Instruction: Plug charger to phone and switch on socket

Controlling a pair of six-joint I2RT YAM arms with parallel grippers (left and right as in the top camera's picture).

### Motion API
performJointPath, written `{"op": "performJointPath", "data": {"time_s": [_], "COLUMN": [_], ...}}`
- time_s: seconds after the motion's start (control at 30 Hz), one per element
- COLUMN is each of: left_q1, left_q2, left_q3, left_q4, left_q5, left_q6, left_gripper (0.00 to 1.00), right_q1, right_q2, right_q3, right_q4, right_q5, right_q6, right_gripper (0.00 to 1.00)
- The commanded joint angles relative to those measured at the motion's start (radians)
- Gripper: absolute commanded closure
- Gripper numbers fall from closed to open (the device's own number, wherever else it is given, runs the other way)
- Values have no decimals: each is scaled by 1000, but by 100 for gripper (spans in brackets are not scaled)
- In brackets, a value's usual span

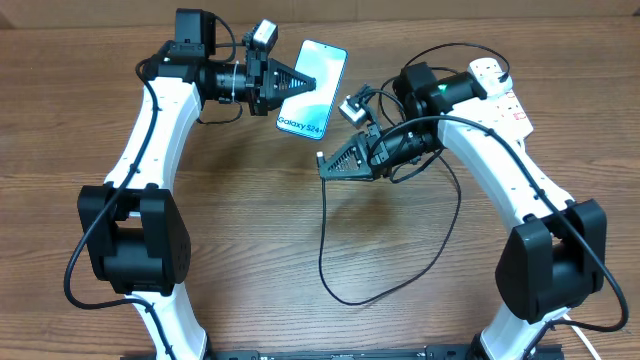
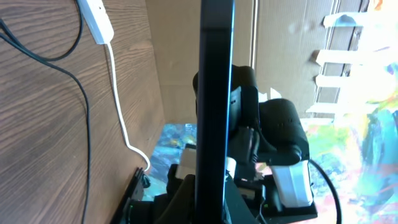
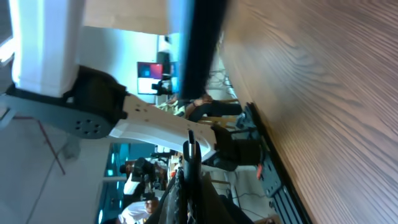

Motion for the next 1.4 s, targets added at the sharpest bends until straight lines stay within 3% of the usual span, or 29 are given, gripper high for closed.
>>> {"op": "performJointPath", "data": {"time_s": [0.0,0.37,0.8,1.03,1.13,1.37], "left_q1": [-4,-15,-26,-26,-26,-8], "left_q2": [1,1,1,1,1,1], "left_q3": [32,32,32,32,32,32], "left_q4": [7,154,492,513,590,682], "left_q5": [2,-82,-116,-184,-183,-204], "left_q6": [-58,-277,-548,-584,-609,-686], "left_gripper": [96,96,96,96,96,96], "right_q1": [4,-14,-14,-14,-14,-14], "right_q2": [-23,-23,-23,-23,-23,-23], "right_q3": [18,18,18,18,18,18], "right_q4": [7,87,431,651,726,896], "right_q5": [-72,-123,-37,65,141,145], "right_q6": [-22,16,457,721,829,964], "right_gripper": [96,96,96,96,96,96]}}
